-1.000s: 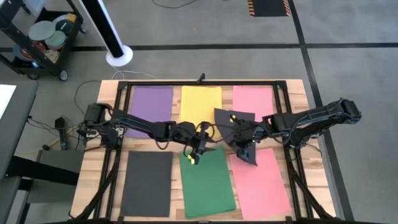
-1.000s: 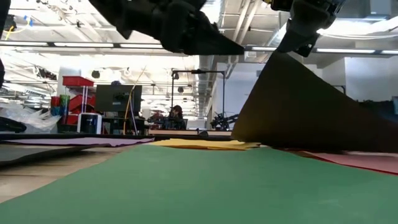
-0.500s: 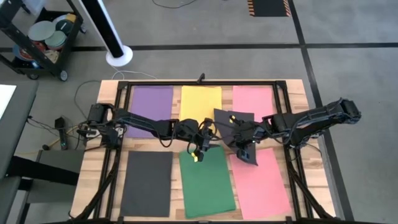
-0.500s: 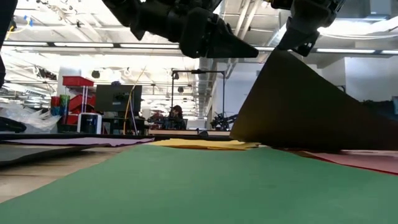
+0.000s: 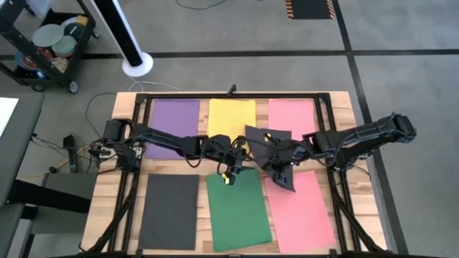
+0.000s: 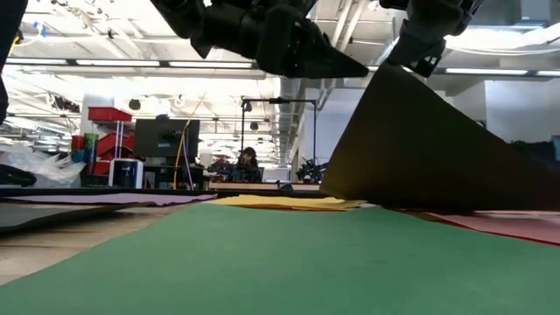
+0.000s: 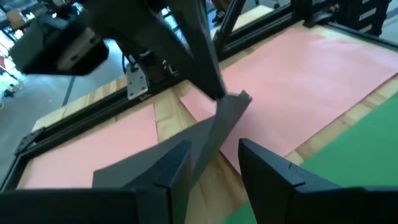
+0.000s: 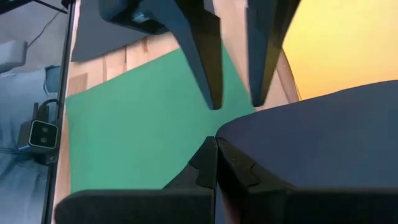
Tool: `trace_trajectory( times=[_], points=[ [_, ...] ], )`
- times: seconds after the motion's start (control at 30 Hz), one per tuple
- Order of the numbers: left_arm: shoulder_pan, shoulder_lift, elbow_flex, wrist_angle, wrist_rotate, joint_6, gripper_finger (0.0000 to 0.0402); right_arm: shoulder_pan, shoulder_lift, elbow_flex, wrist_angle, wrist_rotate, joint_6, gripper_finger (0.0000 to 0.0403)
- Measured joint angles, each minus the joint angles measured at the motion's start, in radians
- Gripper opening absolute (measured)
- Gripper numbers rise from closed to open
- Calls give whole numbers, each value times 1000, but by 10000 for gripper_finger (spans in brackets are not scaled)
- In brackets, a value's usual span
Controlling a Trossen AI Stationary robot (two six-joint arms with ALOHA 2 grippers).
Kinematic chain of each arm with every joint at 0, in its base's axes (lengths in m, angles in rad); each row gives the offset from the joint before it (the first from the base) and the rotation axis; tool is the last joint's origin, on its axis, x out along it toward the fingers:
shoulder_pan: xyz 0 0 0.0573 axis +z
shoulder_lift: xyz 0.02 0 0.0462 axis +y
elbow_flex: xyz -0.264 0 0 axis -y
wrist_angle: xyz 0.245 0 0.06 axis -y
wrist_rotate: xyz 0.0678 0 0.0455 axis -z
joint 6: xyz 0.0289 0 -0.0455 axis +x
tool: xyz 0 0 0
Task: Organize paper
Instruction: Stack the black paper on top of the black paper
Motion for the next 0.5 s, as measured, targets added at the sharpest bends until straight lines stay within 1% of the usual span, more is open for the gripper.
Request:
trace_trajectory(
  times=[0.1,0.3,0.5],
  points=[
    [2,11,4,2,18,-1,128,0,0,0,3,0,0,0],
    [1,54,48,0,19,-13,128,0,0,0,5,-1,0,0],
    [1,56,64,-57,18,-15,128,0,0,0,6,-1,0,0]
  ],
)
